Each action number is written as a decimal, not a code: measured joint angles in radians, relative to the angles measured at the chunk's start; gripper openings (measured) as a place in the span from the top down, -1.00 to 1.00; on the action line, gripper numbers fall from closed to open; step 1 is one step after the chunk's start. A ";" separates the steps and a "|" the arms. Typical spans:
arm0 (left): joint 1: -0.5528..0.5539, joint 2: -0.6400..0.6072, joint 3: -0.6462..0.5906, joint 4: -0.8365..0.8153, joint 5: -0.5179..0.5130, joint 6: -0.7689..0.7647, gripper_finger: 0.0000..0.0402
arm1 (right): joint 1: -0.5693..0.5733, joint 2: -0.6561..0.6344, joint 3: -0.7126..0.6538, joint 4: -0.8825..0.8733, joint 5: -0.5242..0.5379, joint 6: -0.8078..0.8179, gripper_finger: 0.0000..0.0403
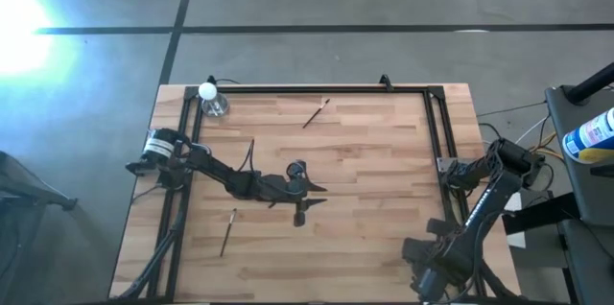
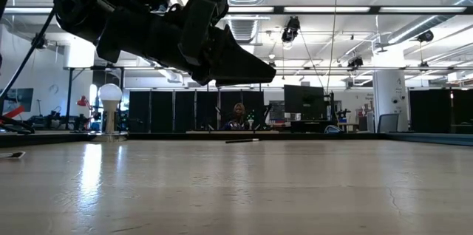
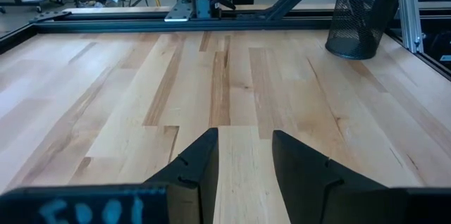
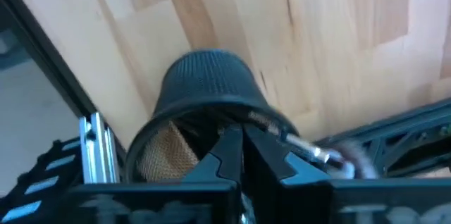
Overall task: Pick & Place Makeup Brushes
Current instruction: Adjust the makeup holder, then put the black eyeshadow brush into the makeup holder
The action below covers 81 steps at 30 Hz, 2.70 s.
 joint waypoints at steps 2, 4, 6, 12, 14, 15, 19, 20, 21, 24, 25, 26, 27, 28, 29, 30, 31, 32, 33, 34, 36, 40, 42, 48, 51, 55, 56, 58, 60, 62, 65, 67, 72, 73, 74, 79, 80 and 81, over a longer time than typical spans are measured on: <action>0.000 0.000 0.000 0.000 0.000 0.000 0.37 | 0.000 0.000 -0.003 0.001 -0.017 -0.005 0.96; 0.000 0.000 0.000 0.000 0.000 0.000 0.37 | -0.001 0.000 -0.011 0.003 -0.013 -0.018 0.96; 0.000 0.000 0.000 0.000 0.000 0.000 0.37 | -0.005 0.000 -0.021 0.000 0.013 -0.031 0.96; 0.000 0.000 0.000 0.000 0.000 0.000 0.37 | -0.005 0.000 -0.023 -0.023 0.057 -0.049 0.96; 0.000 0.000 0.000 0.000 0.000 -0.001 0.37 | -0.005 -0.001 -0.023 -0.023 0.058 -0.052 0.96; 0.000 0.000 0.000 0.000 0.000 -0.001 0.37 | -0.005 -0.001 -0.022 -0.024 0.058 -0.054 0.96; 0.000 0.000 0.000 0.000 0.000 -0.001 0.37 | -0.005 -0.008 0.001 -0.025 0.057 -0.063 0.96; 0.000 0.000 0.000 0.000 0.000 -0.001 0.37 | -0.005 -0.012 0.011 -0.024 0.055 -0.063 0.96; 0.000 0.000 0.000 0.000 0.000 -0.001 0.37 | -0.004 -0.017 0.021 -0.023 0.054 -0.063 0.96; 0.000 0.000 0.000 -0.001 0.000 -0.001 0.37 | -0.004 -0.038 0.052 -0.023 0.050 -0.060 0.96; 0.000 0.000 0.000 0.000 0.000 -0.001 0.37 | -0.004 -0.047 0.060 -0.022 0.050 -0.063 0.96; 0.000 0.000 0.000 -0.001 0.000 -0.002 0.37 | -0.005 -0.057 0.066 -0.022 0.051 -0.074 0.96; 0.000 0.000 0.000 -0.001 0.000 -0.001 0.37 | -0.008 -0.071 0.068 -0.020 0.059 -0.089 0.96; 0.000 0.000 0.000 -0.003 0.000 0.000 0.37 | -0.015 -0.084 0.069 -0.021 0.071 -0.113 0.96; 0.000 0.000 0.000 -0.004 0.000 0.000 0.37 | -0.024 -0.099 0.068 -0.020 0.091 -0.150 0.96; 0.000 0.000 0.000 -0.005 0.003 0.000 0.37 | -0.034 -0.117 0.062 -0.013 0.119 -0.193 0.96; 0.000 0.000 0.000 -0.006 0.003 0.000 0.37 | -0.048 -0.135 0.056 -0.008 0.153 -0.243 0.96; 0.000 0.000 0.000 -0.007 0.004 0.000 0.37 | -0.064 -0.153 0.047 0.001 0.190 -0.301 0.96; 0.000 0.000 0.000 -0.008 0.004 0.000 0.37 | -0.085 -0.173 0.036 0.021 0.219 -0.358 0.96; 0.000 0.000 0.000 -0.008 0.005 0.000 0.37 | -0.108 -0.196 0.020 0.054 0.238 -0.417 0.96; 0.000 0.000 0.000 -0.009 0.016 0.000 0.37 | -0.166 -0.244 -0.021 0.141 0.255 -0.546 0.96; 0.000 0.000 0.000 -0.019 0.022 0.010 0.41 | -0.305 -0.336 -0.146 0.366 0.260 -0.812 0.96; 0.000 0.000 0.000 -0.032 0.022 0.018 0.44 | -0.374 -0.376 -0.225 0.496 0.256 -0.938 0.96; 0.000 -0.009 0.000 -0.119 0.018 -0.026 0.61 | -0.563 -0.449 -0.463 0.960 0.237 -1.261 0.96; -0.002 -0.042 -0.008 -0.187 -0.007 -0.061 0.75 | -0.641 -0.459 -0.559 1.237 0.237 -1.409 0.96; -0.017 -0.122 -0.055 -0.258 -0.068 -0.123 0.94 | -0.739 -0.455 -0.658 1.538 0.235 -1.530 0.96; -0.020 -0.149 -0.071 -0.286 -0.088 -0.142 0.97 | -0.764 -0.451 -0.681 1.600 0.234 -1.540 0.96; -0.025 -0.210 -0.101 -0.352 -0.128 -0.187 0.98 | -0.815 -0.439 -0.719 1.725 0.235 -1.538 0.96; -0.032 -0.275 -0.129 -0.443 -0.167 -0.240 0.99 | -0.862 -0.425 -0.752 1.823 0.236 -1.536 0.96; -0.043 -0.344 -0.146 -0.583 -0.212 -0.309 1.00 | -0.908 -0.411 -0.775 1.914 0.235 -1.536 0.96; -0.067 -0.443 -0.147 -0.829 -0.250 -0.437 1.00 | -0.967 -0.391 -0.789 2.009 0.235 -1.537 0.96; -0.088 -0.500 -0.143 -0.988 -0.257 -0.535 1.00 | -0.999 -0.381 -0.792 2.054 0.235 -1.536 0.96; -0.172 -0.584 -0.120 -1.353 -0.246 -0.867 0.99 | -1.033 -0.355 -0.778 2.113 0.235 -1.536 0.96; -0.190 -0.588 -0.114 -1.418 -0.231 -0.948 0.98 | -1.034 -0.352 -0.771 2.117 0.235 -1.536 0.96; -0.211 -0.589 -0.109 -1.473 -0.210 -1.026 0.95 | -1.035 -0.351 -0.769 2.118 0.235 -1.537 0.96; -0.319 -0.543 -0.087 -1.613 -0.101 -1.336 0.73 | -1.034 -0.346 -0.763 2.113 0.233 -1.536 0.96; -0.335 -0.531 -0.085 -1.622 -0.086 -1.385 0.68 | -1.034 -0.345 -0.762 2.114 0.233 -1.536 0.96; -0.346 -0.518 -0.082 -1.631 -0.065 -1.429 0.62 | -1.034 -0.344 -0.762 2.115 0.232 -1.536 0.96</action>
